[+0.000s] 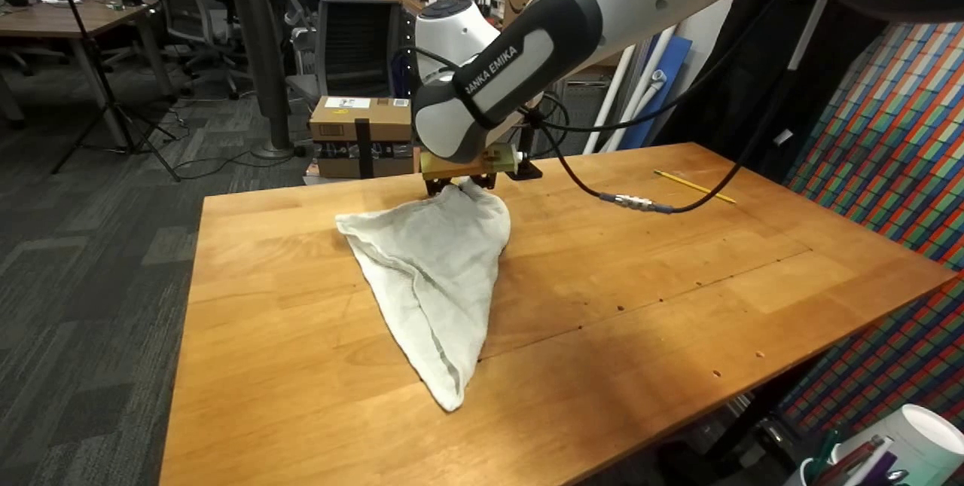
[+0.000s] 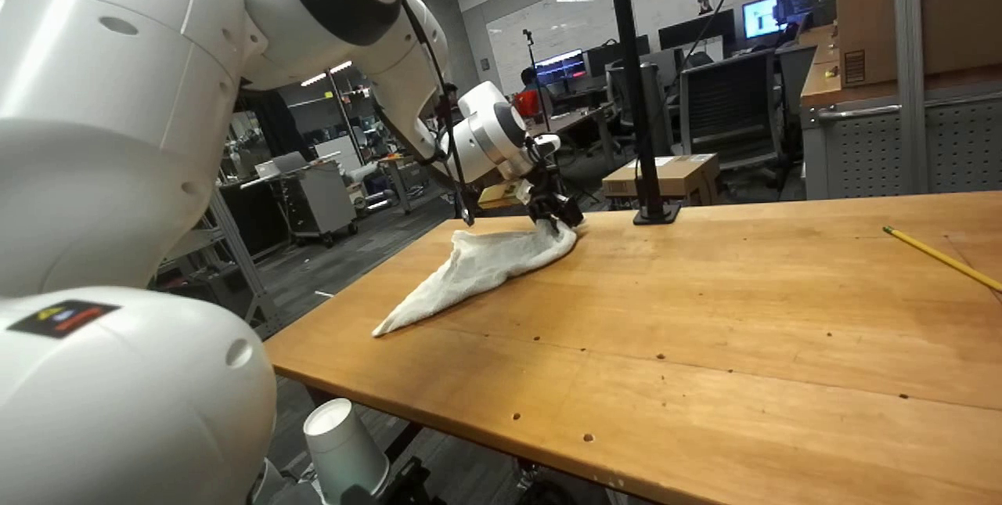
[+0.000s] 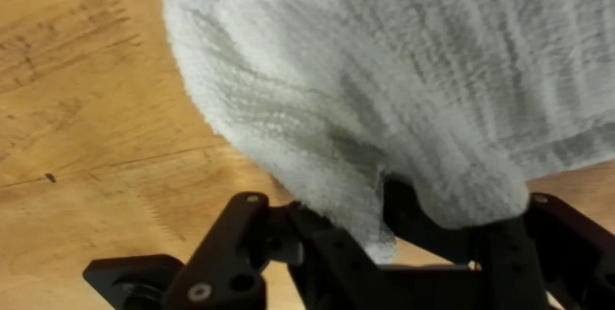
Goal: Fold the white towel into a triangle twice
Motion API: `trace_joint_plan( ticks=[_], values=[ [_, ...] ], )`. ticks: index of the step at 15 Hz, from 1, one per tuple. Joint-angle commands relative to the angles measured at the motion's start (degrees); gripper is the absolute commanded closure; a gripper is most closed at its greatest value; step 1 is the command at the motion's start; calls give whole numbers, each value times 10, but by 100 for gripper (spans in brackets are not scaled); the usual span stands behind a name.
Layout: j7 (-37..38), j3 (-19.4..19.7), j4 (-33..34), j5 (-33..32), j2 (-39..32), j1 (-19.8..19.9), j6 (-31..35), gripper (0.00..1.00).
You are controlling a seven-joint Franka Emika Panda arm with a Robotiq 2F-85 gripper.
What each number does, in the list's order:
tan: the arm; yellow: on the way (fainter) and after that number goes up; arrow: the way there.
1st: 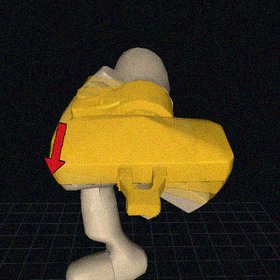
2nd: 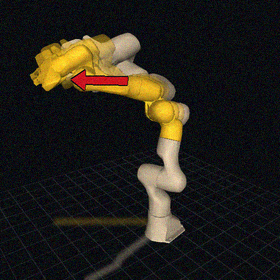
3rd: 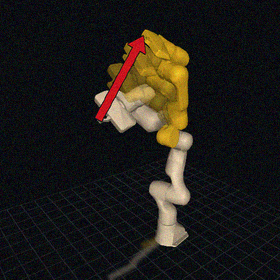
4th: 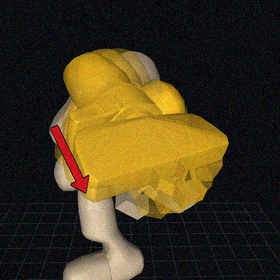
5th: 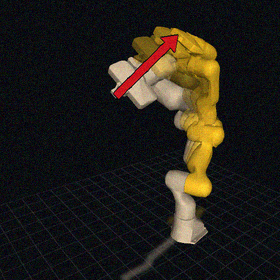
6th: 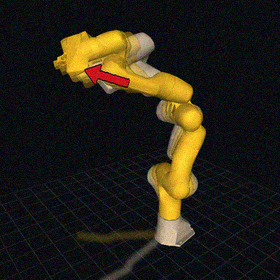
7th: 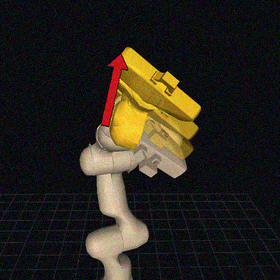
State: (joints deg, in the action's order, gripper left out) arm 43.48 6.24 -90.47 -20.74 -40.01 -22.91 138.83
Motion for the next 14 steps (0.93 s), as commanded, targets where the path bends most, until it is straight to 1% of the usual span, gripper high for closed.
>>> trace_joint_plan(
  ticks=[1,5,8,11,14],
  values=[
    [3,1,-23,-23,29,-26,20,92],
    [11,6,-33,-52,47,-51,32,92],
    [19,8,-56,-69,77,-58,35,93],
    [25,0,-105,-71,125,-54,30,93],
    [29,-15,-172,-67,180,-49,24,92]
  ],
)
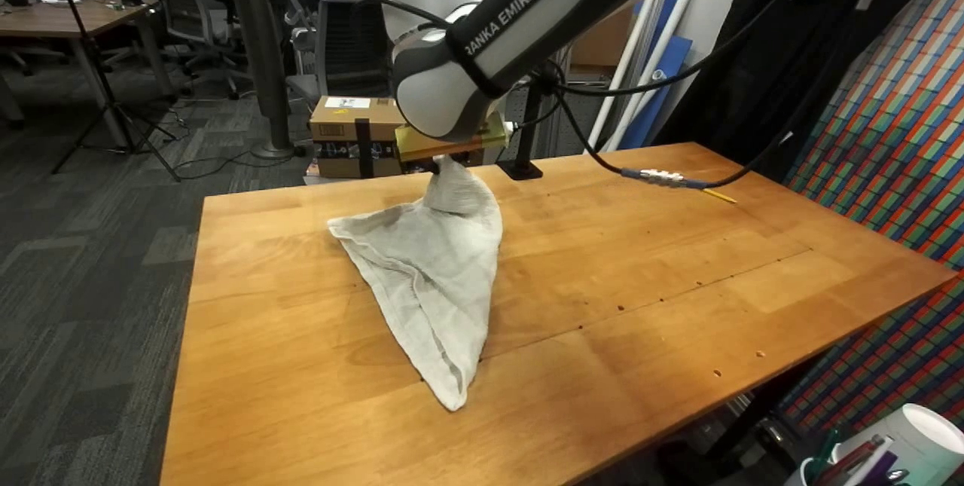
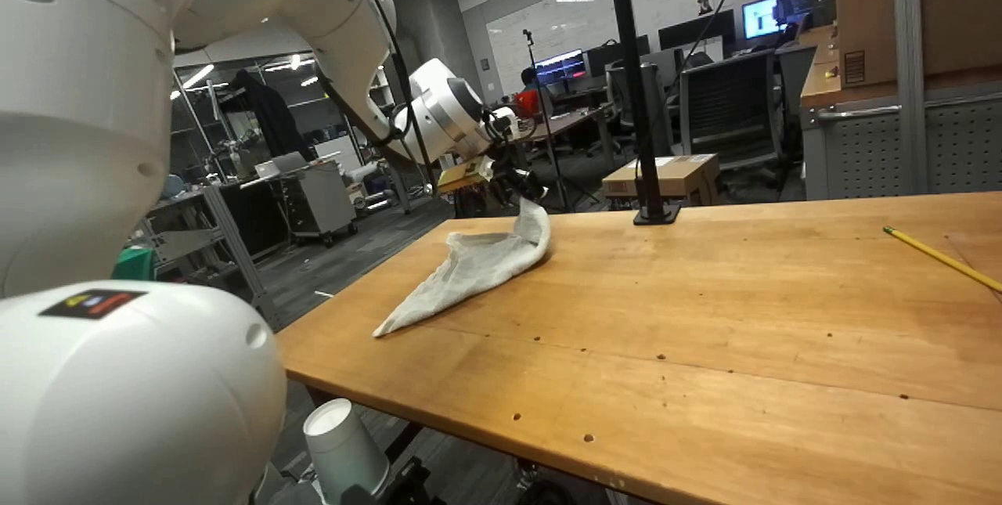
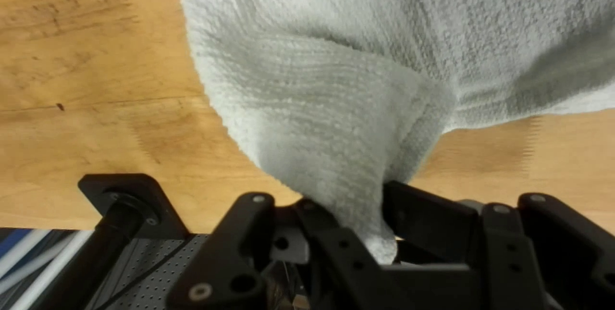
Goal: Fold the white towel into a triangle twice
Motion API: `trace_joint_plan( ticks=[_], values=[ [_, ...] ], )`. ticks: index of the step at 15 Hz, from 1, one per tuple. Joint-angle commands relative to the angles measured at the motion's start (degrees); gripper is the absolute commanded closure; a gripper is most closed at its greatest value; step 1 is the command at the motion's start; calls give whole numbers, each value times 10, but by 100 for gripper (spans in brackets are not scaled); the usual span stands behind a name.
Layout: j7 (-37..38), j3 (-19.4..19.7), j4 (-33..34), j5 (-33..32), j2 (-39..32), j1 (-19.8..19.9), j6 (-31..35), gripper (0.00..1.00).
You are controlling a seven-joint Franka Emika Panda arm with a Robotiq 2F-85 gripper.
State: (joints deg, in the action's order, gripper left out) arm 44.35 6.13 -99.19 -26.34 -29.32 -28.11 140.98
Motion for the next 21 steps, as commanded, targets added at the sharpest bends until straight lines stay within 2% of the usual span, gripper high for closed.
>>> trace_joint_plan(
  ticks=[1,5,9,21],
  values=[
    [17,-23,-113,-8,93,5,2,93],
    [12,-62,-190,-9,147,8,-10,93],
    [7,-102,-237,-5,185,15,-24,93],
    [14,-185,-270,8,278,39,-121,93]
  ],
)
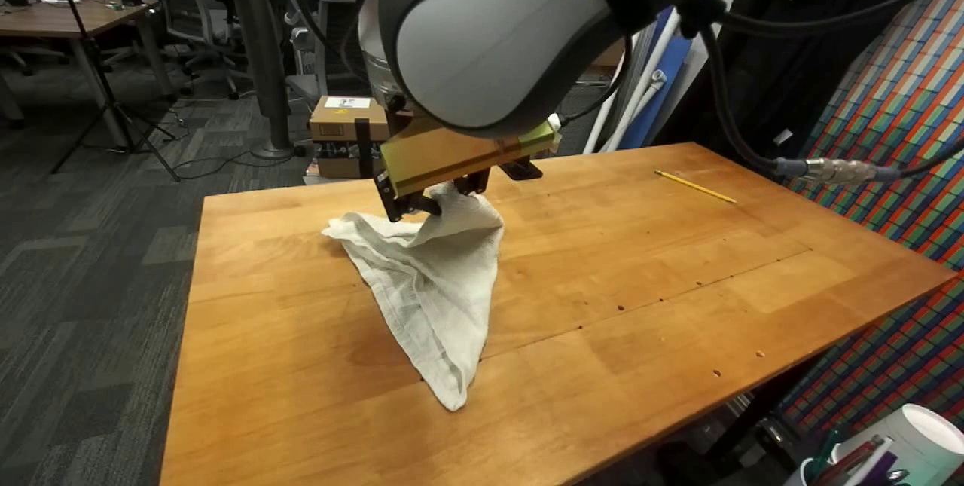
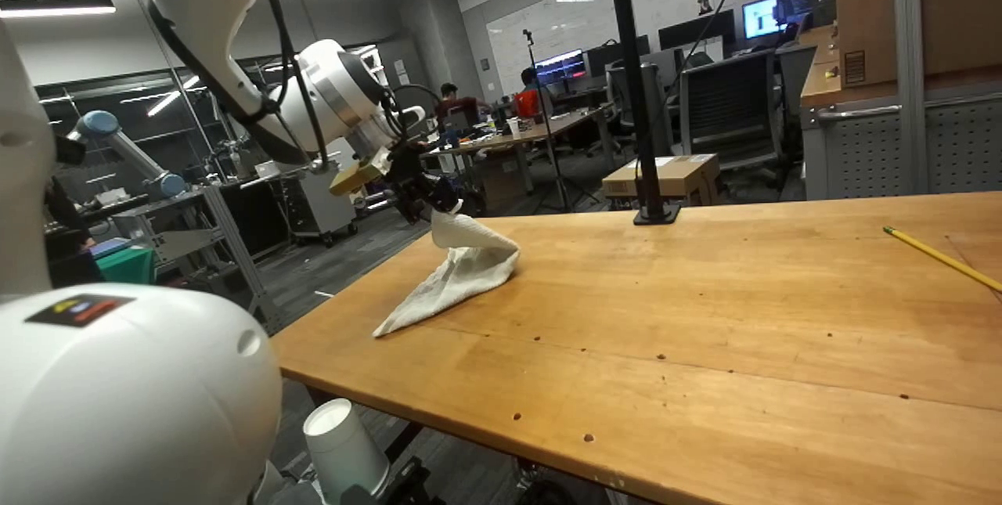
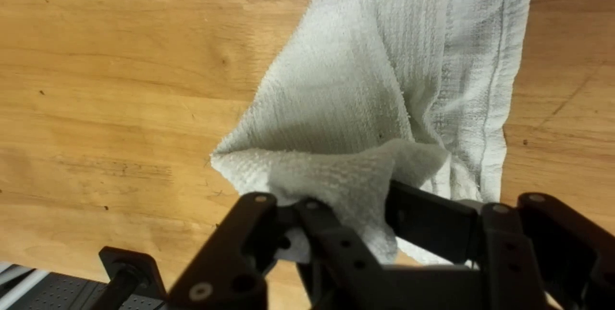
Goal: Fold the white towel into a triangle twice
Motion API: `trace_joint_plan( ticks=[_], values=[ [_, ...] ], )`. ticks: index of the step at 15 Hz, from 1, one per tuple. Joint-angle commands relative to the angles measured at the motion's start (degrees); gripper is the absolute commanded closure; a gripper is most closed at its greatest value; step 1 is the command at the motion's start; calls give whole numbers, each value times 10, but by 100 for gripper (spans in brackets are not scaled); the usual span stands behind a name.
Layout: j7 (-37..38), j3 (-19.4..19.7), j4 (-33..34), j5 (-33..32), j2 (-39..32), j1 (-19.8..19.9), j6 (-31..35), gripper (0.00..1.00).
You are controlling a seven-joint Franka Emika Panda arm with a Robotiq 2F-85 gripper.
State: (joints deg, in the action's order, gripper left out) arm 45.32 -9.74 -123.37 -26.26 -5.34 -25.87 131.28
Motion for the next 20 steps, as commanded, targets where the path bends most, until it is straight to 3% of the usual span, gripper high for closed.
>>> trace_joint_plan(
  ticks=[1,7,8,10,18,20],
  values=[
    [3,-33,-35,9,44,20,-32,93],
    [1,-56,-71,28,49,34,-50,92],
    [1,-59,-77,31,49,35,-48,66],
    [1,-64,-87,36,48,35,-49,63],
    [7,-73,-99,34,50,36,-58,1],
    [6,-70,-95,45,49,40,-60,0]
  ],
)
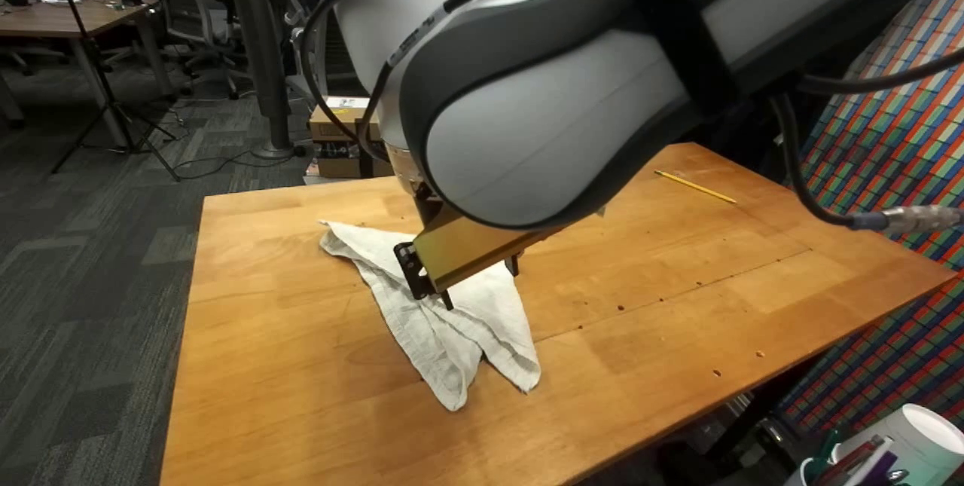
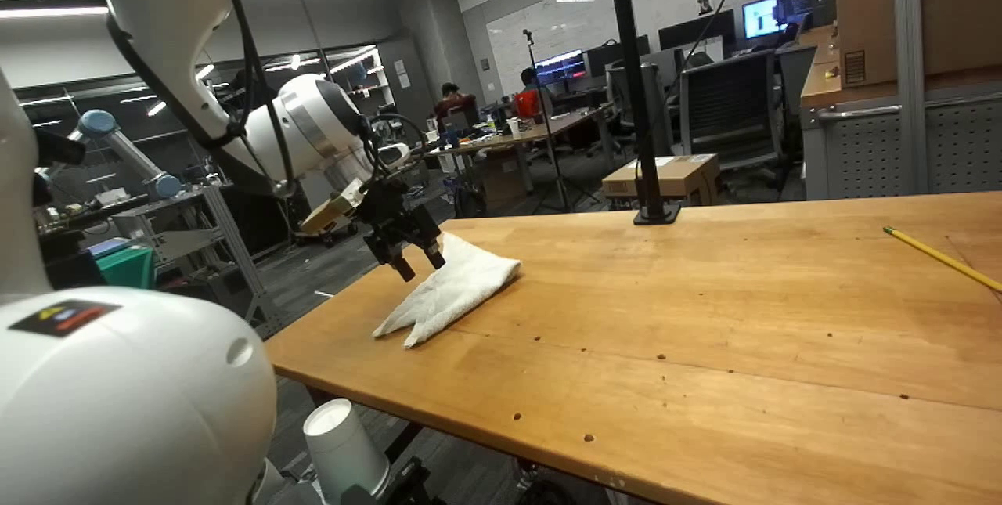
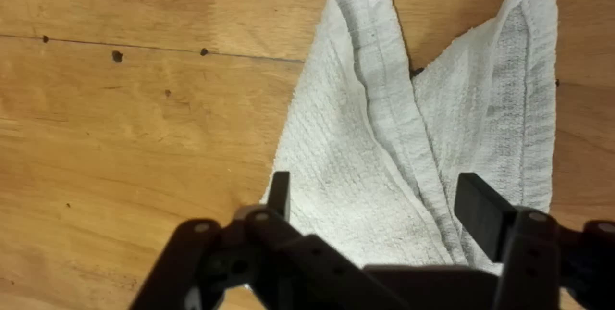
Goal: Fold the white towel into a triangle twice
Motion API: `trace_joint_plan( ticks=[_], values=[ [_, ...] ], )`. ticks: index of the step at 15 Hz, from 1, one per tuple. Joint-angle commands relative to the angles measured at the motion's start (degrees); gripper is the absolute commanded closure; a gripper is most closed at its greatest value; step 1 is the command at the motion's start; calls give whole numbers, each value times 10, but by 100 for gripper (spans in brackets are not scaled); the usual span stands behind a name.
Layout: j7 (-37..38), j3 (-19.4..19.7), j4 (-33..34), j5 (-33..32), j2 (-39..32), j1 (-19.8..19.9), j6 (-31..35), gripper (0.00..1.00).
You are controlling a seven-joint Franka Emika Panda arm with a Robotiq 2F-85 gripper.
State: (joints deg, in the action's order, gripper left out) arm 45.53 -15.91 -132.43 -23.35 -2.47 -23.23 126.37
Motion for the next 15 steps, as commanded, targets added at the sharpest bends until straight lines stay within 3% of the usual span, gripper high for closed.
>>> trace_joint_plan(
  ticks=[1,7,8,15],
  values=[
    [3,-5,-2,20,21,17,-10,0],
    [10,16,13,93,51,62,18,0],
    [1,6,13,71,25,56,10,0],
    [3,9,16,83,42,69,11,0]
  ],
)
